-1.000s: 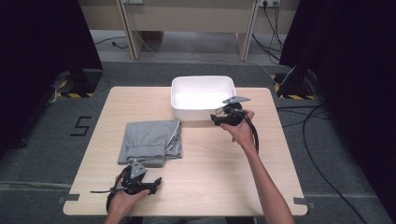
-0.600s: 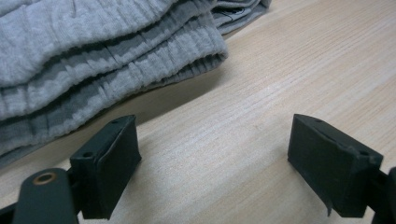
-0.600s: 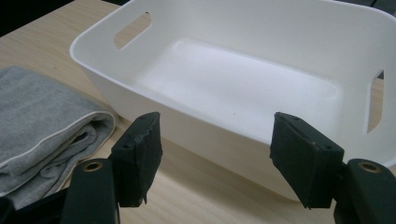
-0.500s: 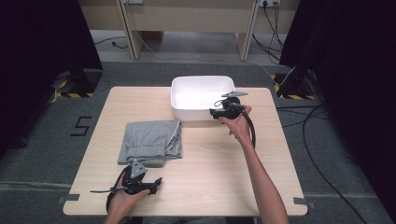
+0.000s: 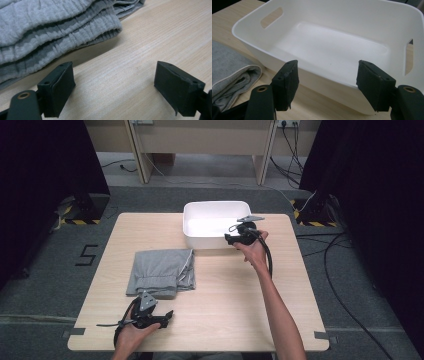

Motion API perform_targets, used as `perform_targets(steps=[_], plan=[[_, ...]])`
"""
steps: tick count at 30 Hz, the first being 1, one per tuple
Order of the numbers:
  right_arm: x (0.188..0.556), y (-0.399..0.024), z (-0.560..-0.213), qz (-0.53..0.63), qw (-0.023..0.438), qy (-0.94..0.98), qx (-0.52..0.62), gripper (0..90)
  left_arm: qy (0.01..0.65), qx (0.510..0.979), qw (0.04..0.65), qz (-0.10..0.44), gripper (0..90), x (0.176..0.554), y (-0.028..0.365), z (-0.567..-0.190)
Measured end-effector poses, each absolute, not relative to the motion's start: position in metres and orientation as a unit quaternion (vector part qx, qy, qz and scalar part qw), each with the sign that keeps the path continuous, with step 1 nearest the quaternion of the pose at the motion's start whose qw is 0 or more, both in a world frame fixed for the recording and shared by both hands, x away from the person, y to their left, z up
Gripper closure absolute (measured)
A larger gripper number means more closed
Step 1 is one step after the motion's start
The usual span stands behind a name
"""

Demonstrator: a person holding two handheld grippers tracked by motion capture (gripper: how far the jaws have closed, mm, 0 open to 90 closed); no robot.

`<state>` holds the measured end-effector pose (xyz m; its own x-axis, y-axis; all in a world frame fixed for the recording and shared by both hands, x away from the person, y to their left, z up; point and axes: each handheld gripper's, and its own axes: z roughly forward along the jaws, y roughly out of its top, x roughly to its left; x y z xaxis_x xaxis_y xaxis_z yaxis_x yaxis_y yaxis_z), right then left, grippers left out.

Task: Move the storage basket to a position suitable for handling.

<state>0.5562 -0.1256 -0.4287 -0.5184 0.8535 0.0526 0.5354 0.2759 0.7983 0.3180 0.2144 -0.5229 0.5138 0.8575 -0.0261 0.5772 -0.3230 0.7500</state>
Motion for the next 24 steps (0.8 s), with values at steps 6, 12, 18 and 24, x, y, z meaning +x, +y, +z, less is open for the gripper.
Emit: perform_targets(steps=[6, 12, 18, 24], plan=[[0.558, -0.126, -0.435, 0.394, 0.207, 0.778, 0.444, 35.3, 0.454, 0.790, 0.364, 0.193, 15.4, 0.318, 0.214, -0.523], [0.554, -0.132, -0.439, 0.385, 0.212, 0.782, 0.441, 36.8, 0.455, 0.790, 0.364, 0.193, 15.4, 0.318, 0.214, -0.523], [0.545, -0.151, -0.441, 0.402, 0.202, 0.776, 0.443, 42.0, 0.455, 0.789, 0.365, 0.193, 15.3, 0.318, 0.214, -0.523], [0.535, -0.166, -0.441, 0.404, 0.201, 0.776, 0.440, 45.0, 0.455, 0.790, 0.364, 0.192, 15.4, 0.318, 0.214, -0.523]])
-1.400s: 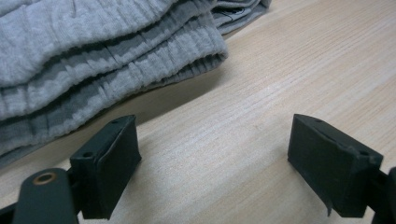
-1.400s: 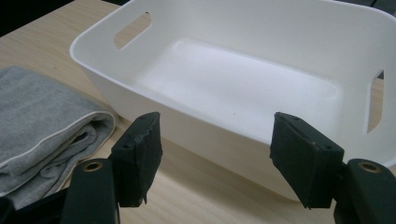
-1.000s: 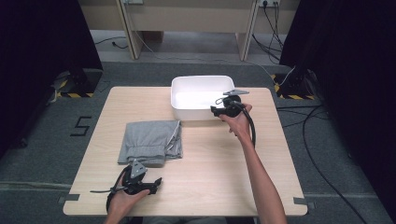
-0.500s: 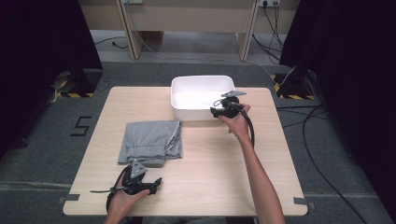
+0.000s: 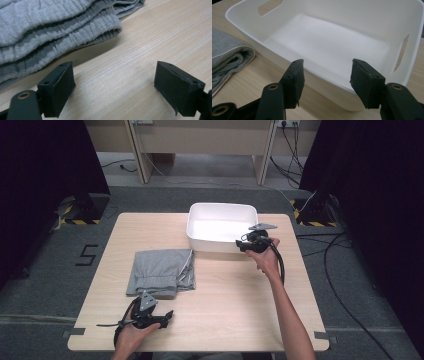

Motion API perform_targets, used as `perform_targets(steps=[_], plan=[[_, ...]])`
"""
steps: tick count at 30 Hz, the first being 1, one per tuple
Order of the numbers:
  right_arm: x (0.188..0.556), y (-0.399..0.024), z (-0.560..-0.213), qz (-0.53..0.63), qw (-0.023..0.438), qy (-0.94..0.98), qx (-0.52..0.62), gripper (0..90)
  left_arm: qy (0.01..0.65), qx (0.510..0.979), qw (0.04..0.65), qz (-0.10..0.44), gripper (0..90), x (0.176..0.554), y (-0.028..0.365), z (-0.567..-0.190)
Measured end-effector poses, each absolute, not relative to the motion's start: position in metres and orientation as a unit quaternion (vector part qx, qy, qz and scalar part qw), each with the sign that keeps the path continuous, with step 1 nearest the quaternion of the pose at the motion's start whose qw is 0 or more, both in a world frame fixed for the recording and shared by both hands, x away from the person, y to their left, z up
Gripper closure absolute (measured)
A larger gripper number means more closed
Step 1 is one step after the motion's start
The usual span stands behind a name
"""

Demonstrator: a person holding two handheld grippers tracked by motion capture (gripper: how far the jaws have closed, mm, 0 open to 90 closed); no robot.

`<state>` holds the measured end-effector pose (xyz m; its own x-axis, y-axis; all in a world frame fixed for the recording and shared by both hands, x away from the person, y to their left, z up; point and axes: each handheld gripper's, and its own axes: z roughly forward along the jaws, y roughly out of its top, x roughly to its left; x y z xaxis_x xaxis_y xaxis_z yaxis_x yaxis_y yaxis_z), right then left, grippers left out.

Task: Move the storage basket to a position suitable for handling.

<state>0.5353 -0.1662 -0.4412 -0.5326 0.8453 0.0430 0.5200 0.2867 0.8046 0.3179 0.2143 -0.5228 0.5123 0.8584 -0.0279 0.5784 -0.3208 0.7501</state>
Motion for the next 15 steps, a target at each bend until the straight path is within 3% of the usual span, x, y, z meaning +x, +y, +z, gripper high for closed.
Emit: perform_targets(steps=[15], plan=[[0.498, -0.197, -0.443, 0.406, 0.205, 0.793, 0.405, 48.8, 0.455, 0.790, 0.364, 0.192, 15.3, 0.318, 0.214, -0.523]])
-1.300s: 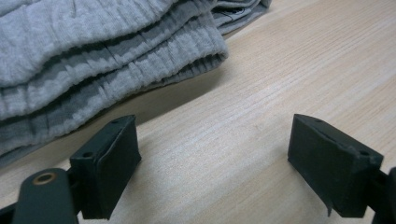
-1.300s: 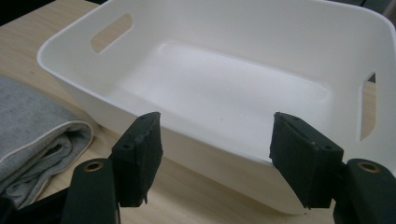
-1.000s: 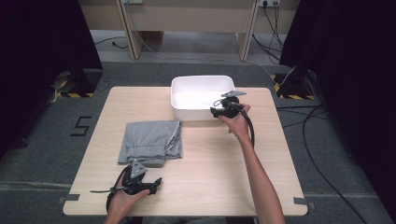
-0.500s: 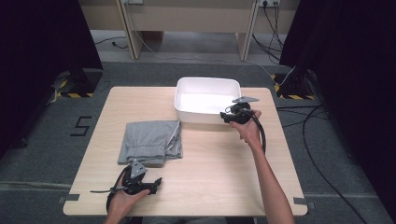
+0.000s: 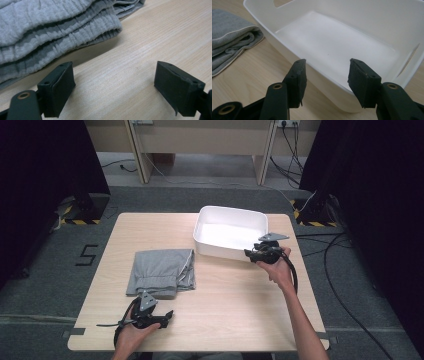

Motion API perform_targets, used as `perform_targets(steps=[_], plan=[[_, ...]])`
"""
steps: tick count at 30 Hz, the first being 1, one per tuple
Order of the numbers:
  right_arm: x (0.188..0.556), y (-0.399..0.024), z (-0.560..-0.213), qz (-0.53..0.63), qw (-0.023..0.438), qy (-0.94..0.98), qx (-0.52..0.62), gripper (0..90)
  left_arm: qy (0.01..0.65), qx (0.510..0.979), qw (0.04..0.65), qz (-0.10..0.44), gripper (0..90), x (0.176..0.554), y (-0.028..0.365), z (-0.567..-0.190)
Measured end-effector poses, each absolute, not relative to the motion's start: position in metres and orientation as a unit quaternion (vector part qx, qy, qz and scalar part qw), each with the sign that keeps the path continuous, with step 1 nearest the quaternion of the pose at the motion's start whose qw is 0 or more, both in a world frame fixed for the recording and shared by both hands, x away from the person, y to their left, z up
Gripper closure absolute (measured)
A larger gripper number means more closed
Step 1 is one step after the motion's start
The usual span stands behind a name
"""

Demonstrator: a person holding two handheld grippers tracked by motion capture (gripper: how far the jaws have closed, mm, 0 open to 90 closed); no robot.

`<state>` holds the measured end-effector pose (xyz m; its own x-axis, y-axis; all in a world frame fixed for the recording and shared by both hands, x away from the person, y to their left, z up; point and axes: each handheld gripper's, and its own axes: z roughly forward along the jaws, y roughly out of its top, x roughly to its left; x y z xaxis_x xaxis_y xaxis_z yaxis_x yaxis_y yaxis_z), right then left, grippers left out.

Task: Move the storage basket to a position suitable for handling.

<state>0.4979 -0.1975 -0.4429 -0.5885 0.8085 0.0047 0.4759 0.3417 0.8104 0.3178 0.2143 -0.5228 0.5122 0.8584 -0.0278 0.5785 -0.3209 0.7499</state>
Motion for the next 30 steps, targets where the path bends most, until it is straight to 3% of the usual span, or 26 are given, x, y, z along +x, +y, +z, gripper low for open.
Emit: perform_targets(steps=[30], plan=[[0.437, -0.232, -0.447, 0.432, 0.185, 0.792, 0.391, 46.8, 0.457, 0.788, 0.364, 0.193, 15.1, 0.318, 0.214, -0.523]])
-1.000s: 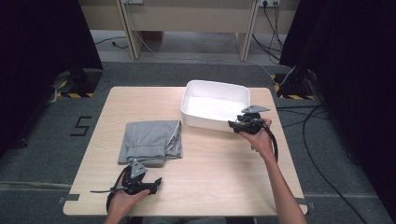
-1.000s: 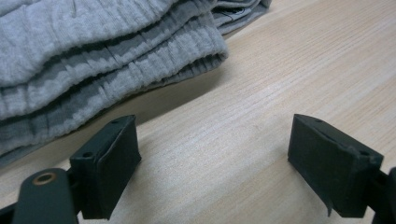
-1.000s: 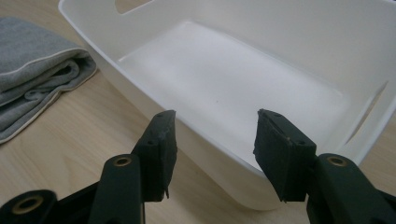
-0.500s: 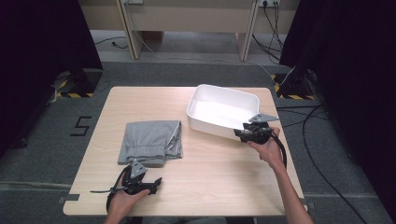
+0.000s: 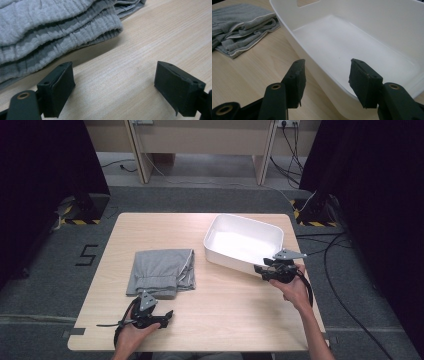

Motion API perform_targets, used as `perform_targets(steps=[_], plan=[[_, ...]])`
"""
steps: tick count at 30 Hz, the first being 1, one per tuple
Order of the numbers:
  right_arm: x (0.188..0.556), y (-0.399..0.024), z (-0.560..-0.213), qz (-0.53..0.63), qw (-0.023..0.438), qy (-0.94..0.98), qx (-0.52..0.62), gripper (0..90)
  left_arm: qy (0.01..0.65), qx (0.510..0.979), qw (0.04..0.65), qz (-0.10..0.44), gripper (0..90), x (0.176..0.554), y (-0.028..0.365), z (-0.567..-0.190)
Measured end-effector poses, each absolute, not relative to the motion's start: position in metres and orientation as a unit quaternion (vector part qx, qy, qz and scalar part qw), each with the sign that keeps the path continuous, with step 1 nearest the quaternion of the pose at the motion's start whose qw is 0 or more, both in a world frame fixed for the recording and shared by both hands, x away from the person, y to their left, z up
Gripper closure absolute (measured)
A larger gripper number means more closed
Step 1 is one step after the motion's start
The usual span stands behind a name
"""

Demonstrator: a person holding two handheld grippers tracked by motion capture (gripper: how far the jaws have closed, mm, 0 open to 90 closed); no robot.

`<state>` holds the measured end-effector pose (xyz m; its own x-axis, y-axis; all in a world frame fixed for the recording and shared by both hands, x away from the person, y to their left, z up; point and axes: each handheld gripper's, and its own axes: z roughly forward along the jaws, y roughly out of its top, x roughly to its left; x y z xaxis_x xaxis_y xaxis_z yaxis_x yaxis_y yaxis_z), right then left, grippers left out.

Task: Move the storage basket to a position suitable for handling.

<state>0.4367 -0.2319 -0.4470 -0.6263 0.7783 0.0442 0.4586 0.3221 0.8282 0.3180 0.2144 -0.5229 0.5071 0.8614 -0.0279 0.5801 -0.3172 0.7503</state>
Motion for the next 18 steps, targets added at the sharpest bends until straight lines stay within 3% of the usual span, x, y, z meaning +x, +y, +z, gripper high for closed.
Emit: perform_targets(steps=[18], plan=[[0.393, -0.246, -0.447, 0.435, 0.173, 0.801, 0.374, 45.5, 0.459, 0.787, 0.364, 0.194, 15.1, 0.318, 0.214, -0.523]])
